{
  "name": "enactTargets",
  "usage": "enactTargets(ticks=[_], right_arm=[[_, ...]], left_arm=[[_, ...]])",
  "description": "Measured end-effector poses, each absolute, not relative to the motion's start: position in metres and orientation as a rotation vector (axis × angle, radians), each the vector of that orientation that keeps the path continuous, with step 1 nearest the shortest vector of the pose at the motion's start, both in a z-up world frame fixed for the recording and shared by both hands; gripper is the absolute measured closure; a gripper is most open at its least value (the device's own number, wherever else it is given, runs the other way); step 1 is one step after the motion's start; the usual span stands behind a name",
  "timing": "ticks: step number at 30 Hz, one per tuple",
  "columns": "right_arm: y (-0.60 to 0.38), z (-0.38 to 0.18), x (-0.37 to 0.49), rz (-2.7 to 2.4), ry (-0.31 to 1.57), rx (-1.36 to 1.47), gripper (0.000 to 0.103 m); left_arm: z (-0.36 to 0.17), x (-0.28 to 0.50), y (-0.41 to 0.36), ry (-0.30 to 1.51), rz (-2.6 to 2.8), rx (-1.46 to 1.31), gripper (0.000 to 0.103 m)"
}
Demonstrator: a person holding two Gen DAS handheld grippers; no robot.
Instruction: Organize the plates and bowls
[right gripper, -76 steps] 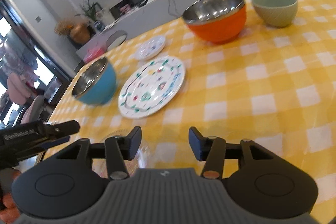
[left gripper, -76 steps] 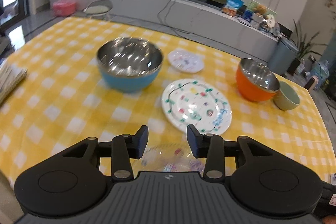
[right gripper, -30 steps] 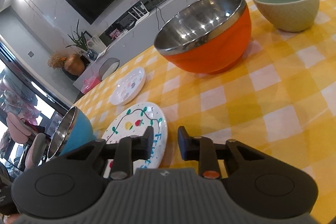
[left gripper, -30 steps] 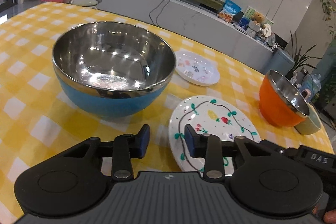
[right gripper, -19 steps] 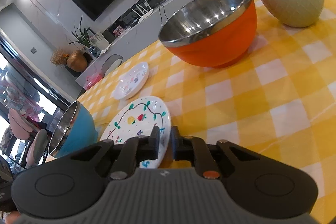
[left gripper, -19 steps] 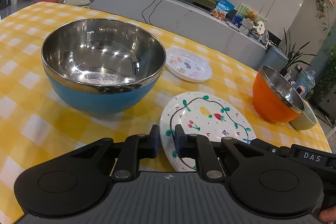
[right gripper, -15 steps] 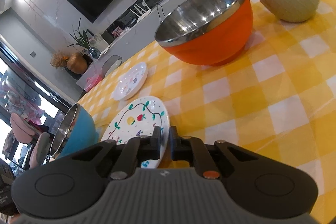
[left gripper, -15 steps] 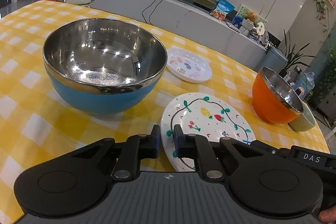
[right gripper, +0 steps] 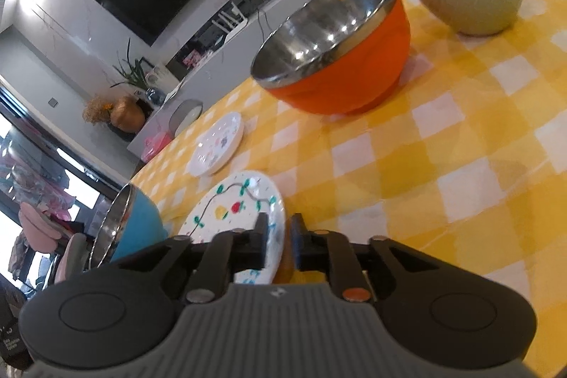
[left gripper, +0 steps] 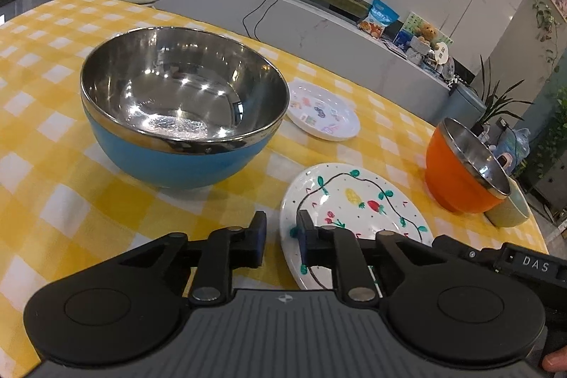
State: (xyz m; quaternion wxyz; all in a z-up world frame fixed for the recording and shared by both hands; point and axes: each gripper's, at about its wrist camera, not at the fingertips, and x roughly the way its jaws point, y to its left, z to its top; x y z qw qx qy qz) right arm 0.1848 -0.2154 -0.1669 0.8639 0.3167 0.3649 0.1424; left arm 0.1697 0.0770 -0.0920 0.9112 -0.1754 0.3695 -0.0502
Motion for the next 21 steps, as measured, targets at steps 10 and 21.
enactTargets(ticks=[10, 21], right_arm=[[-0.2145, -0.1751, 0.1864, 0.363, 0.752, 0.687, 0.086], [-0.2174, -0.1734, 0.1881, 0.346, 0.765, 0.725, 0.098]], left_arm=[[-0.0941, 0.1695, 0.0751, 0.741, -0.132, -0.341, 0.087], [-0.0842, 0.1654, 0.0770, 0.727, -0.134, -0.357, 0.091]])
